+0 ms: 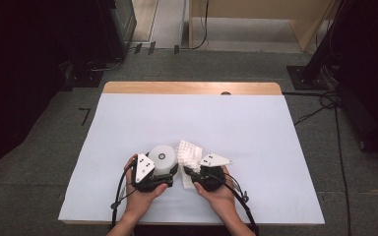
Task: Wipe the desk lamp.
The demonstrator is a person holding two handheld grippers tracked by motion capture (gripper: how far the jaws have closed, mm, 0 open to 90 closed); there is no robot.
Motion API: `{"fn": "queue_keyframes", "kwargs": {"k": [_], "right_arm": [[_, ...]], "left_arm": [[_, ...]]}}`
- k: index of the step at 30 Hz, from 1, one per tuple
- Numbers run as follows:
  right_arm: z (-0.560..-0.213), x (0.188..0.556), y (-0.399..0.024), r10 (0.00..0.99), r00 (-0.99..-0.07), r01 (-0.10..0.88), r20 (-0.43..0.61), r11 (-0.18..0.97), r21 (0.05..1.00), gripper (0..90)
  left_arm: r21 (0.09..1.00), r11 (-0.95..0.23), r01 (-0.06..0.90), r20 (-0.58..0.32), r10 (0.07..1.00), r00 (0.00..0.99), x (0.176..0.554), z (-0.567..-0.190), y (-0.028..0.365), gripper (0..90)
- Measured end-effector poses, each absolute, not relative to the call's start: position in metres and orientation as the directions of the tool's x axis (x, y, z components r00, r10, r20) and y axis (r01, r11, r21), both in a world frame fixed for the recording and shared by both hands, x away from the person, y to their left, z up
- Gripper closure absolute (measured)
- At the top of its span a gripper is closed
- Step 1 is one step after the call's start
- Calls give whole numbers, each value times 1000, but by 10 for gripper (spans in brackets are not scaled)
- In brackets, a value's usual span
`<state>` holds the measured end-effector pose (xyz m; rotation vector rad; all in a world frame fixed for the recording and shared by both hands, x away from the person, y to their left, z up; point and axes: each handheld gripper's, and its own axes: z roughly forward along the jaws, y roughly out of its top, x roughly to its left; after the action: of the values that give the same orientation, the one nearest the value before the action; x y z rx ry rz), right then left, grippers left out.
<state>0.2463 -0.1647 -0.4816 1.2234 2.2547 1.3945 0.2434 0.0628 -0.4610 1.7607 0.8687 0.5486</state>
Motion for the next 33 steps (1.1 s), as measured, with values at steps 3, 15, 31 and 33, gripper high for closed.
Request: {"fn": "queue_keyframes", "kwargs": {"k": [3,15,31,33], "right_arm": [[-479,244,-163,743,-629,527,227,193,828,730],[-431,229,-178,728,-661,366,183,100,925,732],[-449,237,-170,726,-656,441,204,150,885,732],[-440,235,-173,721,-664,411,199,129,902,732]], "left_arm": [[945,-173,279,-71,723,688,245,-453,70,88],[929,-265,259,-20,663,748,242,-456,57,88],[932,-252,260,-24,673,740,246,-456,64,88],[929,-266,258,-13,673,739,246,-458,61,88]]}}
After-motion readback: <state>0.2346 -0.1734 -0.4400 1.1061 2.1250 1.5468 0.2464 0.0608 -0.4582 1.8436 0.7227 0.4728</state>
